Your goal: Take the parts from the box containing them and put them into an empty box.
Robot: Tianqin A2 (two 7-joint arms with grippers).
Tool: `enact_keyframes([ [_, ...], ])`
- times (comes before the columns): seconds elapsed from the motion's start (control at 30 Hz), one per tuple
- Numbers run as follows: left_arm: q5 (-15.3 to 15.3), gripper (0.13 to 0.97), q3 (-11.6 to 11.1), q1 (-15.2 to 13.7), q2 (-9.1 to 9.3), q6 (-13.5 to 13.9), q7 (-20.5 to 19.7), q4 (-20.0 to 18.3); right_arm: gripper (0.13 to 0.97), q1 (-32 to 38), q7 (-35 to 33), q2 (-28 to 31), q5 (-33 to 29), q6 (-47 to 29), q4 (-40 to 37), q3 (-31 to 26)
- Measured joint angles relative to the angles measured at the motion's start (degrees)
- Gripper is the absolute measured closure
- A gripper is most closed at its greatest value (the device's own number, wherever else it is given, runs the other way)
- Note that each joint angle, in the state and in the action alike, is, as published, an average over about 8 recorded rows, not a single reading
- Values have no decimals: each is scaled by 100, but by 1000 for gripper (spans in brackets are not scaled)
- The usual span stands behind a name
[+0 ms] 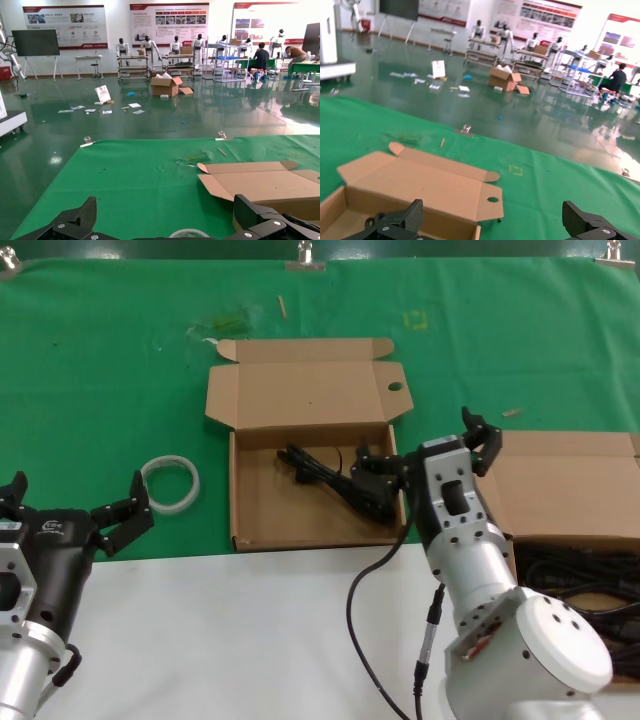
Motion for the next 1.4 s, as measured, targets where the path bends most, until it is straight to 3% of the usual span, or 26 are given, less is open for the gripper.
enact_keyframes([
  [1.07,0,132,0,0,0,0,-2,0,129,-1481,3760,0,-2328,-1817,864,1843],
  [1.4,0,132,0,0,0,0,-2,0,129,-1646,4180,0,-2586,-2020,960,2048],
])
